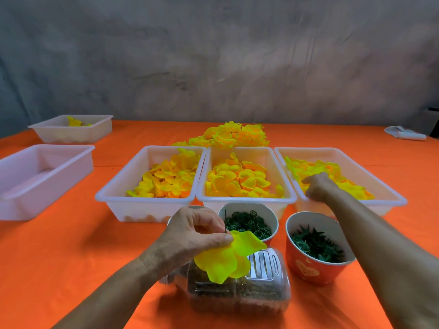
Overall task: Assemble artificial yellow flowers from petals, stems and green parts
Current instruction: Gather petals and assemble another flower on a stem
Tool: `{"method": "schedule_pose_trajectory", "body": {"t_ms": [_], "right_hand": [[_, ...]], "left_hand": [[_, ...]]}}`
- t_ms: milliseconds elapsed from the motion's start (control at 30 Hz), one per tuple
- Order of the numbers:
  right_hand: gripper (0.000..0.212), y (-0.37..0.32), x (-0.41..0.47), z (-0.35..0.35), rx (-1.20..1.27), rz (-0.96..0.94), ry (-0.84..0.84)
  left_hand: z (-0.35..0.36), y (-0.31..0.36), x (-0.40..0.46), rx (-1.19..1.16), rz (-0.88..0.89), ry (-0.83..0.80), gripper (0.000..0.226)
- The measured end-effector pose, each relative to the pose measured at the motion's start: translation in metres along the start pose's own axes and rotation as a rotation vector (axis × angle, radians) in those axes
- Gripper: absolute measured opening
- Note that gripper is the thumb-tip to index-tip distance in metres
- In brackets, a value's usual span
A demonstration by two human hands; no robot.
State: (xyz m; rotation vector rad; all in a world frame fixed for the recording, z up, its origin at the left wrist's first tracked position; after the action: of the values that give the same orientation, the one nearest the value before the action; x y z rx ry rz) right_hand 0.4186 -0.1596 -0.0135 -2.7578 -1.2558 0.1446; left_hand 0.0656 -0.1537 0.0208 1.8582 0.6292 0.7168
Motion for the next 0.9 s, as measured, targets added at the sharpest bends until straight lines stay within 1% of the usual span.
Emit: {"method": "schedule_pose_trajectory", "body": {"t_ms": [33,100,200,333,367,433,500,533,633,767,833,900], "right_hand": [[0.047,-0.004,-0.001,0.003,-0.009,-0.025,-0.056],[0.039,-0.006,0.0,0.009,0.008,-0.024,-0.138],[0.03,-0.008,0.002,0.007,-0.036,-0.039,-0.135],[0.026,-0.005,0.002,0.005,-0.021,-0.022,-0.069],[0.026,-0.004,0.002,0.001,-0.025,-0.009,-0.025],[0.033,0.003,0.002,-0.004,-0.038,0.04,0.052],[0.035,0.008,0.004,0.0,-0.053,0.056,0.024],[0.032,0.009,0.006,0.003,-0.033,0.057,0.008],[0.021,0.005,0.008,0.001,-0.025,0.044,0.033],[0.014,0.007,0.006,-0.003,0.008,0.07,0.11],[0.009,0.009,0.003,-0.005,0.064,0.068,0.152],[0.012,0.012,0.002,-0.01,0.147,0.056,0.226]], "left_hand": [[0.0,0.0,0.0,0.005,-0.003,0.002,0.009],[0.0,-0.001,0.0,0.008,-0.012,0.0,0.009],[0.001,-0.001,-0.001,-0.017,-0.011,0.0,0.009],[0.0,-0.001,-0.001,-0.019,-0.007,0.013,0.01],[0.0,-0.001,-0.001,-0.02,-0.007,0.014,0.012],[0.0,-0.002,-0.002,-0.021,-0.004,0.012,0.014],[0.0,0.0,-0.002,-0.019,0.004,0.014,0.013],[0.0,0.0,-0.003,-0.015,0.009,0.017,0.013],[0.0,0.001,-0.003,-0.004,0.017,0.019,0.012],[0.0,-0.001,-0.003,-0.018,0.013,0.012,0.01],[-0.001,-0.001,-0.003,-0.021,0.012,0.015,0.01],[0.0,-0.001,-0.003,-0.025,0.013,0.005,0.01]]}}
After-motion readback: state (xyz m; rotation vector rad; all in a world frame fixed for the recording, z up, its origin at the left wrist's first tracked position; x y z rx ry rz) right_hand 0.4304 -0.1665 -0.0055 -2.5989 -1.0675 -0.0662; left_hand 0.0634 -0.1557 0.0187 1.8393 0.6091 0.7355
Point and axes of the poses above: each hand's wrist, its own x-axis towards the middle knuckle, its own z-axis out of the palm, y = z × x, the point moved 10 cm from there along x, towards the middle knuckle, and after that the axes turned 5 degrees about -z, right-handed, at the moved point
